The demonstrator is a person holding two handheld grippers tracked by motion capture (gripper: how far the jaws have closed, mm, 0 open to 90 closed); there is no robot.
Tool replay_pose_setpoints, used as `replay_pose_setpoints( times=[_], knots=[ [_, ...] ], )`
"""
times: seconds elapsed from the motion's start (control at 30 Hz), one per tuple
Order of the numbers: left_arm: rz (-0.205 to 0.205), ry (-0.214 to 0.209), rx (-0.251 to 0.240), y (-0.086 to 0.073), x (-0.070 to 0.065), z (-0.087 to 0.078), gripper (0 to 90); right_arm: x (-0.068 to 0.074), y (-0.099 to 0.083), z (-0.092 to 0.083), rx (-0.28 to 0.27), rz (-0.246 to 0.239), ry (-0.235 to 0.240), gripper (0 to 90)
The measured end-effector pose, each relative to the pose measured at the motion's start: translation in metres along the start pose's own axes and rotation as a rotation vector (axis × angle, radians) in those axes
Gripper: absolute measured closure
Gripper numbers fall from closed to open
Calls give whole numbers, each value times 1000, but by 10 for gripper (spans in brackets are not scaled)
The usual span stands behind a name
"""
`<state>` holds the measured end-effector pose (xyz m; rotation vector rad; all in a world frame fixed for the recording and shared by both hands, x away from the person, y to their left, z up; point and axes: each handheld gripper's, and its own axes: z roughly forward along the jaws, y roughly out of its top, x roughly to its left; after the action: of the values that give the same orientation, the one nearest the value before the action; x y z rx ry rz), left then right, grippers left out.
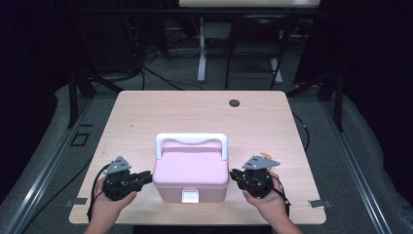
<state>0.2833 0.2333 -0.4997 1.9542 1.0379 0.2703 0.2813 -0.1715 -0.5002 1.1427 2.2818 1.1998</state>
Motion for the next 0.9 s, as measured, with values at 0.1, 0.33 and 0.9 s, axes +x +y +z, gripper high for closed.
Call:
replay_pose_setpoints(
  times=[0.1,0.33,0.9],
  knots=[
    [-3,2,-8,5,2,-4,703,-3,9,-7,-13,-2,9,784],
    [-16,6,-50,26,8,-20,659,-9,30,-23,-38,8,40,724],
    [9,-52,-26,65,4,-6,556,-7,60,-9,-73,29,98,615]
  ],
)
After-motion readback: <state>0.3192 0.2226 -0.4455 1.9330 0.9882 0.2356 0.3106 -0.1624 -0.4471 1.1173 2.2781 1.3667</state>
